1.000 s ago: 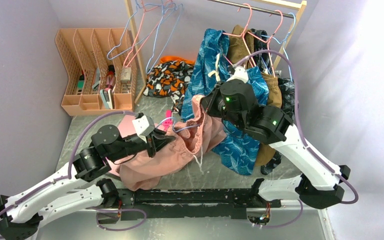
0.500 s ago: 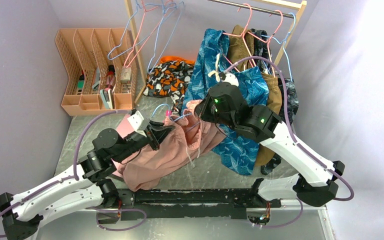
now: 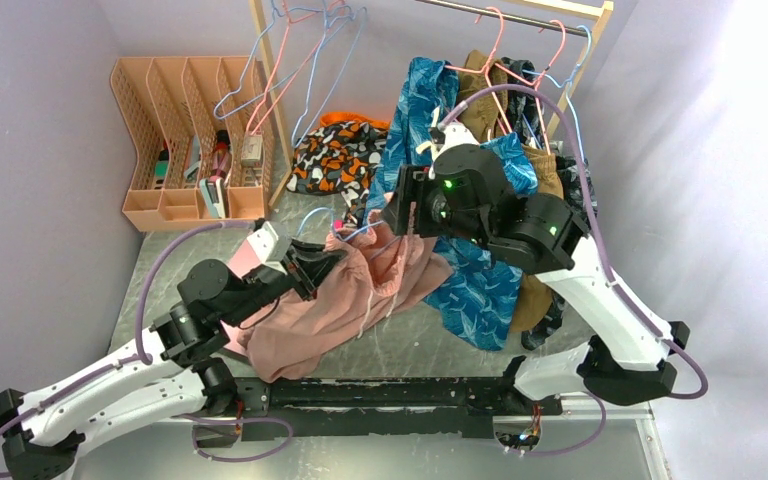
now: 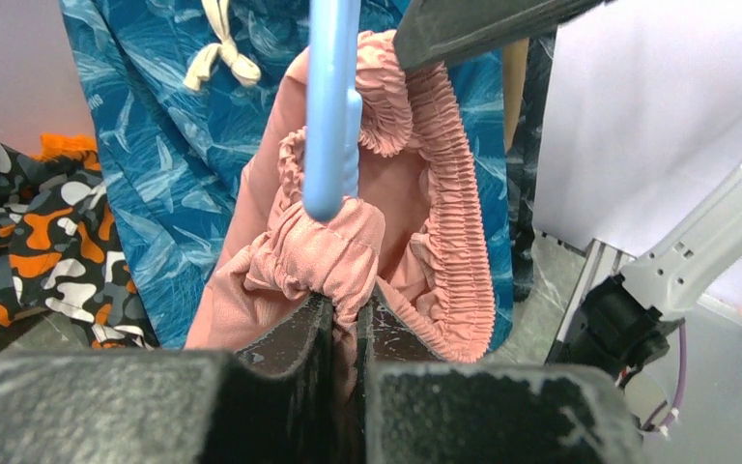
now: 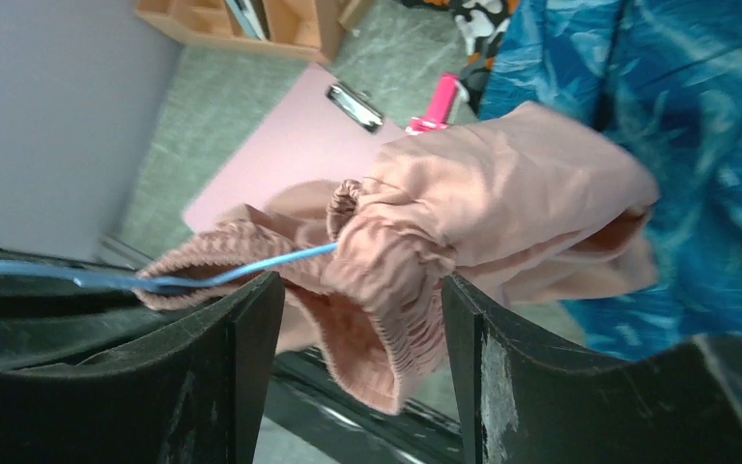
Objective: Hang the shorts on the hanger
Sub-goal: Hang the shorts on the hanger.
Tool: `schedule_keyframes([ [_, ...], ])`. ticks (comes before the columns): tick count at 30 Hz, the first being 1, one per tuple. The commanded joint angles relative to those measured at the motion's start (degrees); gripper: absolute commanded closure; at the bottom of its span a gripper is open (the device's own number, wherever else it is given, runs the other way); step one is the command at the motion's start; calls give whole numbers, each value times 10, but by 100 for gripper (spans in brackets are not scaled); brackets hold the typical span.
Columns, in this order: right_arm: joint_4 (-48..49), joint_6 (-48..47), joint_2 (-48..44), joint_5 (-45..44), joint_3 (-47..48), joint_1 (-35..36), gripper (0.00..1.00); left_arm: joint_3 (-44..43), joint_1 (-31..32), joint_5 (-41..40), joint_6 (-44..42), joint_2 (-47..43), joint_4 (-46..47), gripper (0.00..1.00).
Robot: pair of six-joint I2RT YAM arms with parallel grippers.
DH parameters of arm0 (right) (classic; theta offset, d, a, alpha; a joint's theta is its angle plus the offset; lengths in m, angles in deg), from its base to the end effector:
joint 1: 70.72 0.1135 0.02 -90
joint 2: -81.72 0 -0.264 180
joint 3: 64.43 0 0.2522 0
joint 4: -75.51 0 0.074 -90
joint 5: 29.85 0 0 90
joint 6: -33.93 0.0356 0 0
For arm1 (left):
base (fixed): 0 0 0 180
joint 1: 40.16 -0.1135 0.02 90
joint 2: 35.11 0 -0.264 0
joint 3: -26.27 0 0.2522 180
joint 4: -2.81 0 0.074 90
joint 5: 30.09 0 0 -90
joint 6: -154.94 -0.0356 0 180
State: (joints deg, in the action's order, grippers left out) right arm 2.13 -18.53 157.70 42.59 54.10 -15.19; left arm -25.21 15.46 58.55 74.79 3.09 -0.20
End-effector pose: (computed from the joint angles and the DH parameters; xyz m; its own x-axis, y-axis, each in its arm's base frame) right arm 0.1416 0.1873 0.4849 -0.6196 0.1239 -0.7751 -0.3302 0.8547 0.4006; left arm 0.0943 -0.1364 0.3542 -0.0397 -0.2448 -0.9687 0.8171 0.5500 -0.1725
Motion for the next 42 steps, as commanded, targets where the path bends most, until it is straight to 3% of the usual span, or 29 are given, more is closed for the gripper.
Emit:
schedule_keyframes([
  [1, -88, -156, -14, -4, 12, 1, 35, -35, 1, 63, -14, -15, -53, 93],
  [7, -63, -255, -46, 74, -26, 2, 35, -86, 1, 164, -34, -6, -183, 93],
  [11, -70, -303, -44, 95, -37, 2, 35, -99, 1, 181, -39, -10, -228, 93],
  [18, -51, -311, -48, 83, -104, 12, 39, -100, 1, 155, -47, -28, -247, 93],
  [28, -47, -247, -92, 104, -167, 12, 42, -103, 1, 90, -43, -31, -262, 93],
  [35, -16, -211, -112, 99, -233, 15, 37, -107, 1, 39, -26, -29, -260, 93],
  [42, 32, -204, -102, 77, -254, 22, 38, -120, 1, 40, -19, -15, -259, 93],
])
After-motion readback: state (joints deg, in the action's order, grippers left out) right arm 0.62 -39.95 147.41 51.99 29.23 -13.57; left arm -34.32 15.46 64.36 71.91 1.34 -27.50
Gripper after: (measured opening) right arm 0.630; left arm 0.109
